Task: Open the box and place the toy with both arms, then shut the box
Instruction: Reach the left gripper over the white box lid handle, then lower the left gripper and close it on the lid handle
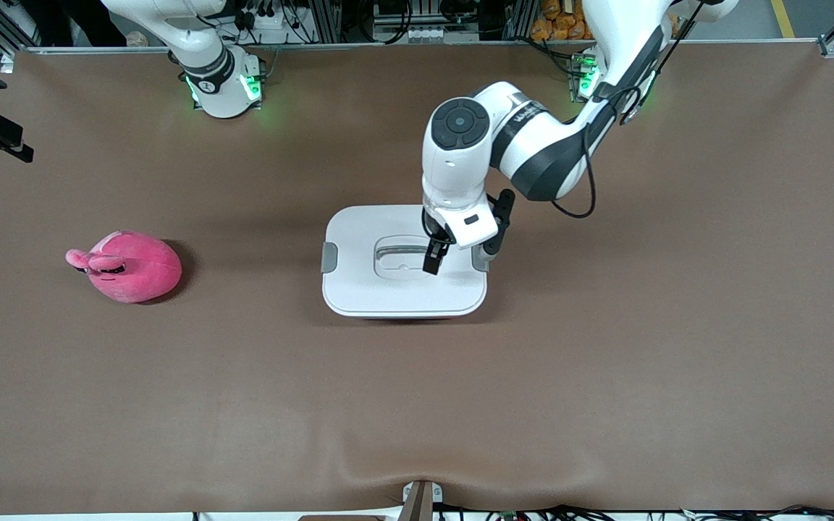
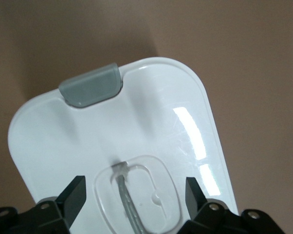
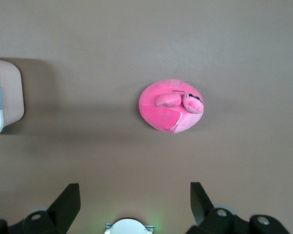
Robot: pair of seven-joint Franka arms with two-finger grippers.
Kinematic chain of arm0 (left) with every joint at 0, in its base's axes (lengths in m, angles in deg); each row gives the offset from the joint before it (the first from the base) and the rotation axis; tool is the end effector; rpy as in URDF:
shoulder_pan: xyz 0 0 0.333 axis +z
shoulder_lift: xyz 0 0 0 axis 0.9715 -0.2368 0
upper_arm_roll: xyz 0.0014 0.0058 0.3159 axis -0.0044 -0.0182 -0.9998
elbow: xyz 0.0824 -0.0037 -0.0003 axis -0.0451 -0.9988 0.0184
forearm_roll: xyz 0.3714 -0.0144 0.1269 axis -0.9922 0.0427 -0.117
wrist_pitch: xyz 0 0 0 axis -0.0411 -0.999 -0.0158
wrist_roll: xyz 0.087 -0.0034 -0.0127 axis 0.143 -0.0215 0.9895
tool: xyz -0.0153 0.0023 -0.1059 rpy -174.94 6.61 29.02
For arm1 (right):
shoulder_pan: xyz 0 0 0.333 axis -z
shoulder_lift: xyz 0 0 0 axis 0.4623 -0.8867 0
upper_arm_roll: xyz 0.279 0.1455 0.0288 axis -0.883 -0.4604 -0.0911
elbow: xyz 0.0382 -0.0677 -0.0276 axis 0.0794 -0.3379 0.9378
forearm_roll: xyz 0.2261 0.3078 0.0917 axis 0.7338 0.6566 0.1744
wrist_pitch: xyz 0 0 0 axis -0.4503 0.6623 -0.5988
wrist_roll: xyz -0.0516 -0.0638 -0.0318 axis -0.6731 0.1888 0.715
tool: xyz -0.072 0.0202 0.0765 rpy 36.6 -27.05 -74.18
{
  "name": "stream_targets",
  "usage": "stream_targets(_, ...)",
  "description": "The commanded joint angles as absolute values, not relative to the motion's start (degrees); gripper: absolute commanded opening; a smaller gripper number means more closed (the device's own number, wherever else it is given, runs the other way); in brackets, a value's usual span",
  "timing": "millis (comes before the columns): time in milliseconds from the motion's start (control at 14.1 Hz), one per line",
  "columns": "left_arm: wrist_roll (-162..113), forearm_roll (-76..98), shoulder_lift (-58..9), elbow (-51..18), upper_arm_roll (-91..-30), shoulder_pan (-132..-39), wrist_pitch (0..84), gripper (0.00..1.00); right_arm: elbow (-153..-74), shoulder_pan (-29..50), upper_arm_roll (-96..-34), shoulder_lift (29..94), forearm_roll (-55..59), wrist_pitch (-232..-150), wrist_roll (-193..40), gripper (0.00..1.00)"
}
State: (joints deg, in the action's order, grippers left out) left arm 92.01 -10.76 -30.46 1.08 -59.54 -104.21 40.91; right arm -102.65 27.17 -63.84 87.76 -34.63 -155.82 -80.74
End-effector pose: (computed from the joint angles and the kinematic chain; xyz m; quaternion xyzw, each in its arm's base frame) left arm 0.5240 -0.4828 0.3946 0.7999 0.5988 0.0184 0.0355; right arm 0.5166 -0.0570 0.6565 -0.9988 -0.0261 0.0402 0.0099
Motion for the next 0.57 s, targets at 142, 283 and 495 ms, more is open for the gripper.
stream_targets(142, 104.31, -14.55, -34.52, 5.38, -60.52, -107.67, 41.18, 0.81, -102.05, 28.33, -64.54, 87.15, -33.83, -155.61, -80.53, 1.0)
stream_targets(283, 107.49, -15.34, -35.05, 5.38, -60.43, -108.38, 41.18, 0.72, -102.05, 28.33, -64.54, 87.06, -33.74, -155.61, -80.53, 1.0)
stream_targets(495, 109.95, -15.43, -35.13, 5.11, -60.43, -109.43, 41.18, 0.69, -101.96, 28.15, -64.54, 86.88, -33.74, -155.61, -80.53, 1.0)
